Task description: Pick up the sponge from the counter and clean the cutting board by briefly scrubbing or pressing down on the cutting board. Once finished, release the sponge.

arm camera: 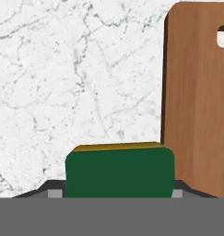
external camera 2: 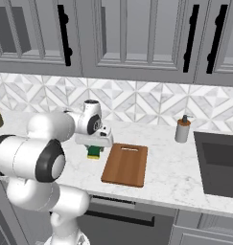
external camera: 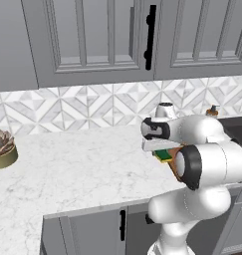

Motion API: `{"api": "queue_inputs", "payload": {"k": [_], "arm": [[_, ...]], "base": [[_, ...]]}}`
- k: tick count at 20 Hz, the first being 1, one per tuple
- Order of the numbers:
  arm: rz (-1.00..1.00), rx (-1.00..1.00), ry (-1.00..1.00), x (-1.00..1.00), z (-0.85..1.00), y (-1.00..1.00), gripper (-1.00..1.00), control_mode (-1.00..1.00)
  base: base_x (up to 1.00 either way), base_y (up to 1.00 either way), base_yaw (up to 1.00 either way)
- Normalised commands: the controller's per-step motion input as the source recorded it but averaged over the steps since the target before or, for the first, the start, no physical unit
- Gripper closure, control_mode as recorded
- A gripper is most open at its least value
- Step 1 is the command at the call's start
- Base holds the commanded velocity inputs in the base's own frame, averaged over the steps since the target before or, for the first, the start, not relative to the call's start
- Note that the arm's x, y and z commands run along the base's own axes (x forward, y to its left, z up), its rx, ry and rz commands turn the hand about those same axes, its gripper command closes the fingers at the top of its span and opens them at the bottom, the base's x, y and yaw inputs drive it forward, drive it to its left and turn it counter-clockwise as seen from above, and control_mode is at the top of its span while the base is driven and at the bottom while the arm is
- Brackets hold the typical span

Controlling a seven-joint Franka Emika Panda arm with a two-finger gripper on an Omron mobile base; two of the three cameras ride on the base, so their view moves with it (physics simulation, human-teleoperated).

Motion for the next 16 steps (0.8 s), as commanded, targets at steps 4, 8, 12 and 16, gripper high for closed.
{"api": "queue_inputs", "payload": {"k": [4,8,12,16], "arm": [[-0.01,-0.04,-0.02,0.24,0.00,-0.38,1.00,-1.00],[0.00,0.00,-0.06,0.42,0.00,-0.57,1.00,-1.00],[0.00,-0.01,0.00,0.49,0.00,-0.41,1.00,-1.00],[0.00,0.00,0.00,0.44,-0.14,-0.32,1.00,-1.00]], "base": [[0.00,0.00,0.00],[0.00,0.00,0.00],[0.00,0.00,0.00],[0.00,0.00,0.00]]}}
